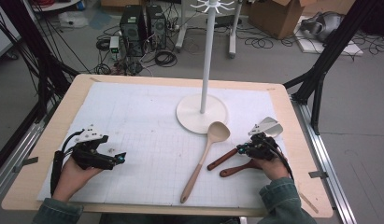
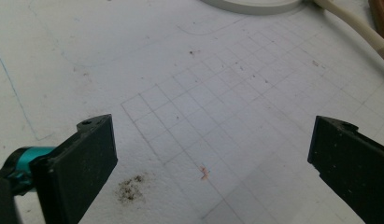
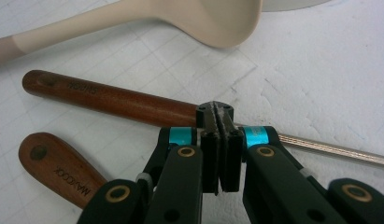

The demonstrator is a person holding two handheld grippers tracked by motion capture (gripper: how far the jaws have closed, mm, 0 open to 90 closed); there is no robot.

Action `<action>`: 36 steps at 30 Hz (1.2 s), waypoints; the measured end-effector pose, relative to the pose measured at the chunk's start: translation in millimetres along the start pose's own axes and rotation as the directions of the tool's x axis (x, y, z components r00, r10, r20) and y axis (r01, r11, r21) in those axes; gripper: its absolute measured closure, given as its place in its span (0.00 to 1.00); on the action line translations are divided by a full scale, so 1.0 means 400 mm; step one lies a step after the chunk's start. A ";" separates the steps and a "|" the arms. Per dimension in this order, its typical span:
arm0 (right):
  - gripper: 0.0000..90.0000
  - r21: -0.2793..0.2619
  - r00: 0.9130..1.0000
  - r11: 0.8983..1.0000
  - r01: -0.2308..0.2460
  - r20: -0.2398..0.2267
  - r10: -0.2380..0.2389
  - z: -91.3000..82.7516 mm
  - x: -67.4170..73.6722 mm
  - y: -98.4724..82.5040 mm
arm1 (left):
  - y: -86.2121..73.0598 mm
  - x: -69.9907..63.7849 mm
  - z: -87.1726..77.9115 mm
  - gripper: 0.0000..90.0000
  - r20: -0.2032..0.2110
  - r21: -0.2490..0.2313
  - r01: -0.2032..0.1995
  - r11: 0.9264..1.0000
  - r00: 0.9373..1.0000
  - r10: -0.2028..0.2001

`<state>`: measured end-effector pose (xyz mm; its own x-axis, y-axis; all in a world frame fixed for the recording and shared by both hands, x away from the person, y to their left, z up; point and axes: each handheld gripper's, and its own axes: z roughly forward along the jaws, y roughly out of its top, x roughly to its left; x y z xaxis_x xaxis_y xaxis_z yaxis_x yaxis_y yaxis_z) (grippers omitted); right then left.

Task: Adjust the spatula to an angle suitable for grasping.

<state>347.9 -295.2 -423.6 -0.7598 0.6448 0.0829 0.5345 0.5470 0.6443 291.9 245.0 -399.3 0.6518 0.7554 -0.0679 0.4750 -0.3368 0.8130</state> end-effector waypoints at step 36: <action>1.00 0.025 0.999 0.999 0.042 -0.034 -0.042 0.012 0.026 0.016 | 0.002 -0.002 0.001 0.02 0.006 -0.002 -0.003 1.000 1.000 0.003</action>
<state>345.1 -282.4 -422.6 -0.7937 0.6028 0.0821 0.5107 0.5868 0.6284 291.8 243.8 -398.7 0.6566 0.7511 -0.0689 0.4721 -0.3381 0.8141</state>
